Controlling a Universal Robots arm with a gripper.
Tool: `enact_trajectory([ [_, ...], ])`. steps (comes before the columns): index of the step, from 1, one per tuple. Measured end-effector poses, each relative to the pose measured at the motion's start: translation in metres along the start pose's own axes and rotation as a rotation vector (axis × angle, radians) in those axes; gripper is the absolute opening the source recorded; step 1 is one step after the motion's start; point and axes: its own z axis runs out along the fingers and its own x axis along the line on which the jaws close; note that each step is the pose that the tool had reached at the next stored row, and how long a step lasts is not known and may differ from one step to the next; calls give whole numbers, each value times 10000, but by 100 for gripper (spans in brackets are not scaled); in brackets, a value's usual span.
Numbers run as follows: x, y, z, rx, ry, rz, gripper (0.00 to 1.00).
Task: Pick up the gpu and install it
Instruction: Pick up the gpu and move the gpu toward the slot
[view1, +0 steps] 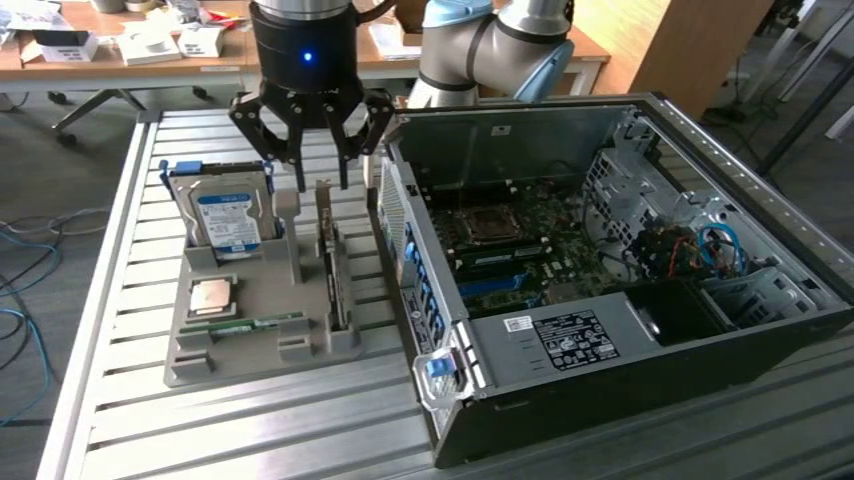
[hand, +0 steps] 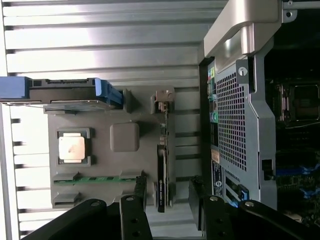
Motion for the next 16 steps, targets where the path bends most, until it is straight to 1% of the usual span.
enact_trajectory([
  [16,5,-10,218,0,0,0,47],
])
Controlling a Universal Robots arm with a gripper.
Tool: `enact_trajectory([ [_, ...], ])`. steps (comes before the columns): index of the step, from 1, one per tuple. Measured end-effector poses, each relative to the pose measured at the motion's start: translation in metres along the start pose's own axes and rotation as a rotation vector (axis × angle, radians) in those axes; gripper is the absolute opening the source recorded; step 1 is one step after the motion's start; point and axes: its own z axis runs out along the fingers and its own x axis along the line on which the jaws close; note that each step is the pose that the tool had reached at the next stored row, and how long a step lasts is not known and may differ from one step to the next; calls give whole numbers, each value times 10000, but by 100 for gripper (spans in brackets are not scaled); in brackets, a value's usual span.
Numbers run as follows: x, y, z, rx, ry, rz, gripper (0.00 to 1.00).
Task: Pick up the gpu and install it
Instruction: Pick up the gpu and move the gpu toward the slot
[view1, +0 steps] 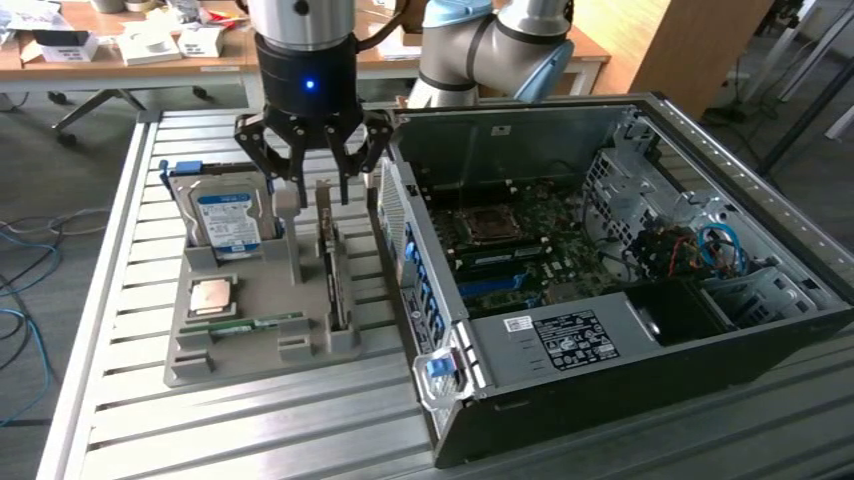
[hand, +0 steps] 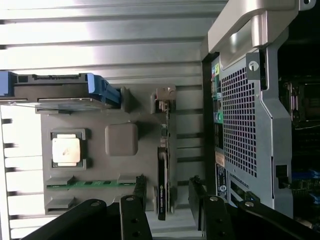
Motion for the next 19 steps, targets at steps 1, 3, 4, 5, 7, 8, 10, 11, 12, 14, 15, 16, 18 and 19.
enact_trajectory([
  [1,0,-1,18,0,0,0,47],
  [3,1,-2,55,-1,-1,0,47],
  [4,1,-3,73,0,0,0,47],
  [5,2,-4,90,0,-1,0,47],
  [7,3,-6,126,0,0,0,47],
  [8,3,-6,141,-1,-1,0,47],
  [10,4,-8,173,0,0,0,47],
  [11,4,-9,190,0,-1,0,47],
  [12,5,-9,207,0,0,0,47],
  [14,5,-11,244,-1,-2,0,47],
  [15,6,-12,261,-1,-1,0,47],
  [16,6,-12,277,-1,-1,0,47],
  [18,7,-14,306,-1,-1,0,47],
  [19,7,-14,320,0,-1,0,47],
])
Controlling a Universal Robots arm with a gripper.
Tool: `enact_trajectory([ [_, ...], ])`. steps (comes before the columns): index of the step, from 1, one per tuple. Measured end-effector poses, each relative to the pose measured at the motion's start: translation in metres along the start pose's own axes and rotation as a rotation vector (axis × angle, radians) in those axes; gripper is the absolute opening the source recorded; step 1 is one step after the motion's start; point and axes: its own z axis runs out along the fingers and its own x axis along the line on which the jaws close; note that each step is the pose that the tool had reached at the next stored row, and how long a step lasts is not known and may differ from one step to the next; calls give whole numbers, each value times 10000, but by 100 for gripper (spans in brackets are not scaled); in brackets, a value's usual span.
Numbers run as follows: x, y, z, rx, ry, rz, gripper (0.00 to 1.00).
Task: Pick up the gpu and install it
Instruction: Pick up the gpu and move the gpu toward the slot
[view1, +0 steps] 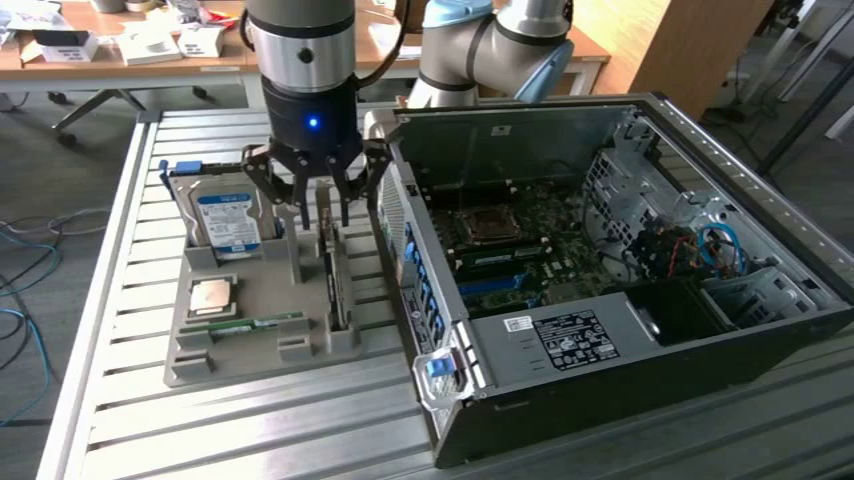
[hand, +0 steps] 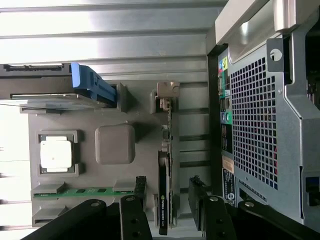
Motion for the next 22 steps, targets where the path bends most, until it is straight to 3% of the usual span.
enact_trajectory([
  [14,2,-10,71,1,0,1,47],
  [22,5,-161,64,1,1,-11,47],
])
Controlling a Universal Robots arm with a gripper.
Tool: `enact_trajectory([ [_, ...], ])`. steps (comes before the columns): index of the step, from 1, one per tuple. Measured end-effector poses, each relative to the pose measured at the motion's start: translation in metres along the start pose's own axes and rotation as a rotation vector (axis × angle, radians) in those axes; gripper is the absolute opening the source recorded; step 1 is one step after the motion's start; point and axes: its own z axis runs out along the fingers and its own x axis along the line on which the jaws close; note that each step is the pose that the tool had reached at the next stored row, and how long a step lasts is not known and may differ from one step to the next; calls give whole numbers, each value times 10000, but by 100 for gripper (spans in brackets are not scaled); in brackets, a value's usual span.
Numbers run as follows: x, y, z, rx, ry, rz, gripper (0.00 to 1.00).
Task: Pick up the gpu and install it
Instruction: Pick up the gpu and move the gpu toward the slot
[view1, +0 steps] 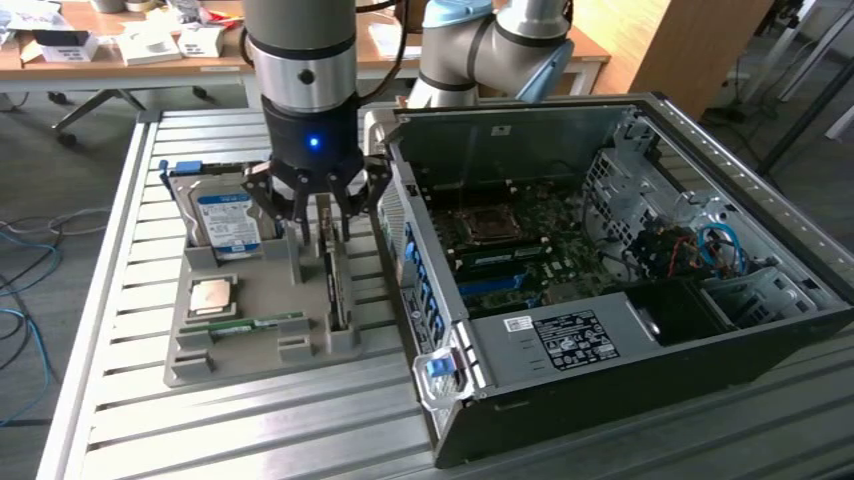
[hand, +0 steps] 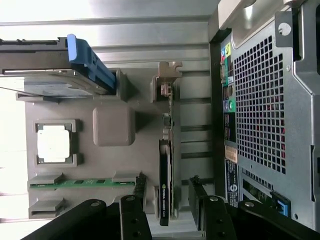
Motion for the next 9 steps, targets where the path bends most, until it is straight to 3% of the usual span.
enact_trajectory([
  [9,3,-12,150,-2,-1,0,47],
])
